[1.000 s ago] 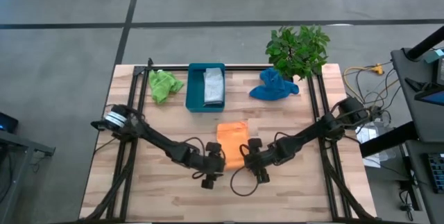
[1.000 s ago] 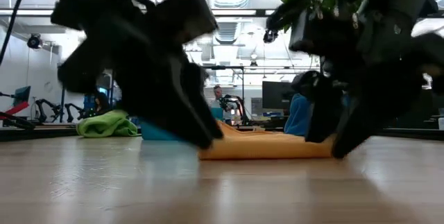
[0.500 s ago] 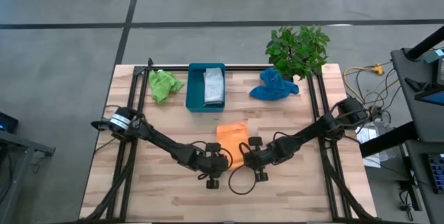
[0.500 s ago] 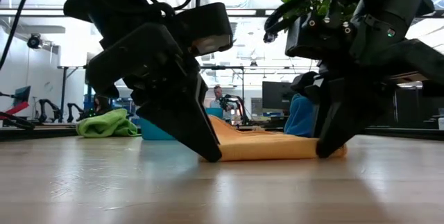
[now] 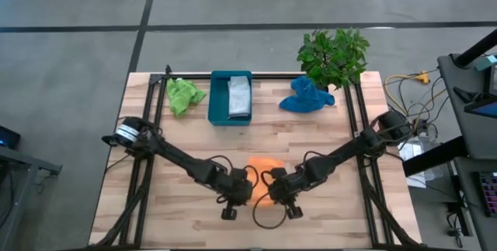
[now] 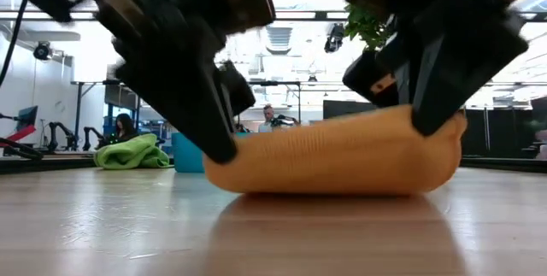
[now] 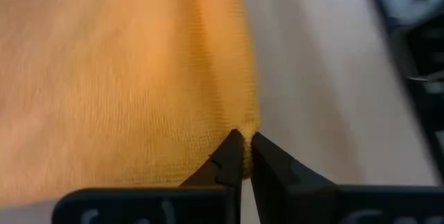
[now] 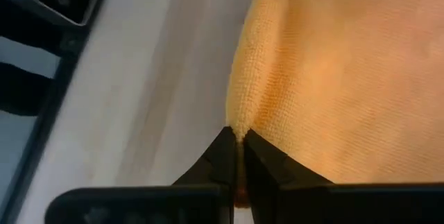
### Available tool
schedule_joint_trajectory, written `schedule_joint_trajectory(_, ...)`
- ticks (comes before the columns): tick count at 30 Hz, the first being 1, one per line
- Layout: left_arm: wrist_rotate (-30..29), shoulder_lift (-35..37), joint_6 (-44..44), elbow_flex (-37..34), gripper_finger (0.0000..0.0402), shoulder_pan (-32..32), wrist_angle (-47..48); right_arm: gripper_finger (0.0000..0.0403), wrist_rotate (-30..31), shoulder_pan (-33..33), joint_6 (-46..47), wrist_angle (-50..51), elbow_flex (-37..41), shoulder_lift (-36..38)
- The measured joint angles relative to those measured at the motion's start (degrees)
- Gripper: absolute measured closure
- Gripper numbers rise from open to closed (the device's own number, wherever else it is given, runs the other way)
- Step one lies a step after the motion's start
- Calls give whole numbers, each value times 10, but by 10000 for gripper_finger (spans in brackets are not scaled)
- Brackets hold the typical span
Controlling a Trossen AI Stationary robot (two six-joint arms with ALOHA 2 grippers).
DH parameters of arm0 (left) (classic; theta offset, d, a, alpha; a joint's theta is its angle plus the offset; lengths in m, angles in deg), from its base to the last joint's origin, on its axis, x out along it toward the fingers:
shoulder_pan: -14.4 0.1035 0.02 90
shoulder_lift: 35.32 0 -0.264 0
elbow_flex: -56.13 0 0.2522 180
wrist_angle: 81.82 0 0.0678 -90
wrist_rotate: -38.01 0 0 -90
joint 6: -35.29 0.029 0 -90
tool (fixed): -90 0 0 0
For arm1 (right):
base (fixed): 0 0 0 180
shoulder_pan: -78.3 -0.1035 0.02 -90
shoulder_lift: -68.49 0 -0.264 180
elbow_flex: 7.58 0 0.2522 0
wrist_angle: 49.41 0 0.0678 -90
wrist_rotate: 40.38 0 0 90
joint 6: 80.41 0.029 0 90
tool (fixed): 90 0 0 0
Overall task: Fold microfiber towels
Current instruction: Fold the orange microfiber cloth
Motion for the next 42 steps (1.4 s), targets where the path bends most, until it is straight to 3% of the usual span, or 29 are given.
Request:
schedule_joint_trajectory(6,86,4,22,0,401,-5,-39,390,-2,-19,5,5,-20,0)
schedule_joint_trajectory(12,88,5,24,-3,401,-5,-45,384,-18,-26,30,7,-33,1)
schedule_joint_trajectory(20,83,5,20,-16,401,-6,-40,325,-49,-27,56,8,-45,1)
schedule_joint_trajectory(25,82,5,14,-17,401,-6,-46,308,-12,-26,75,7,-39,2)
schedule_joint_trajectory(28,86,5,14,-17,402,-6,-59,321,32,-22,99,7,-28,-2)
schedule_joint_trajectory(33,106,5,14,-12,402,-7,-66,378,47,-10,125,6,-19,-28)
schedule_joint_trajectory(42,127,19,13,-14,402,-8,-91,394,-6,-12,136,-22,-30,-100)
